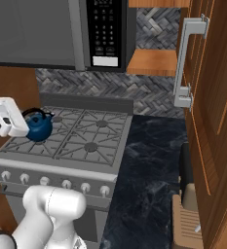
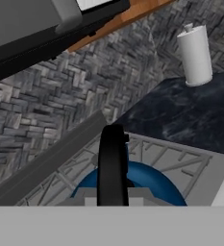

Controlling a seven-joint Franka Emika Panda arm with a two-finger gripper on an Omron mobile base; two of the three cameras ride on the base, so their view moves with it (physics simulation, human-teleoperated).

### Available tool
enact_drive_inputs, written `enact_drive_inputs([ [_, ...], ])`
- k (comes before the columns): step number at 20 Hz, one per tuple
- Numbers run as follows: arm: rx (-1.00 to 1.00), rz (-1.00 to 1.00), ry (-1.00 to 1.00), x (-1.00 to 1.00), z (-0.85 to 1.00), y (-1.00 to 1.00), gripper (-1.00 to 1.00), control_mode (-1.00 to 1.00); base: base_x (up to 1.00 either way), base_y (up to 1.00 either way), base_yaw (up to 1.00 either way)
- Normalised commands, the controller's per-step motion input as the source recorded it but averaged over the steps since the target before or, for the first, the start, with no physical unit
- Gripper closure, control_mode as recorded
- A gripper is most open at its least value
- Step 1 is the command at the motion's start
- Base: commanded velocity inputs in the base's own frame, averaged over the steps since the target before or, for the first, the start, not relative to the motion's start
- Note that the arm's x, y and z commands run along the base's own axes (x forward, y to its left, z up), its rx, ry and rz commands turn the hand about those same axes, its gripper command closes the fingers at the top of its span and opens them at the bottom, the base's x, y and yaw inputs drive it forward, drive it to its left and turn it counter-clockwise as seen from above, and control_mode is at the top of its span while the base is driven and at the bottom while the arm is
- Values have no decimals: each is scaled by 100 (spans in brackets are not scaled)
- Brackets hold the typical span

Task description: The kettle is done boiling. Turn off the stove, then wait for 300 timesteps before moving the kettle to the dining table.

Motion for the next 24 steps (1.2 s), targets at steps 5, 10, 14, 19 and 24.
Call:
enact_drive_inputs([
  [5, 0, -1, -4, -9, 0, 0, 100, 100, -3, 1, 0],
  [10, 0, 0, 0, 0, 0, 0, 100, 100, -37, 29, -5],
  [14, 0, 0, 0, 0, 0, 0, 100, 100, -54, 48, -18],
  [19, 0, 0, 0, 0, 0, 0, 100, 100, -60, 44, -22],
  [24, 0, 0, 0, 0, 0, 0, 100, 100, -90, 22, -26],
])
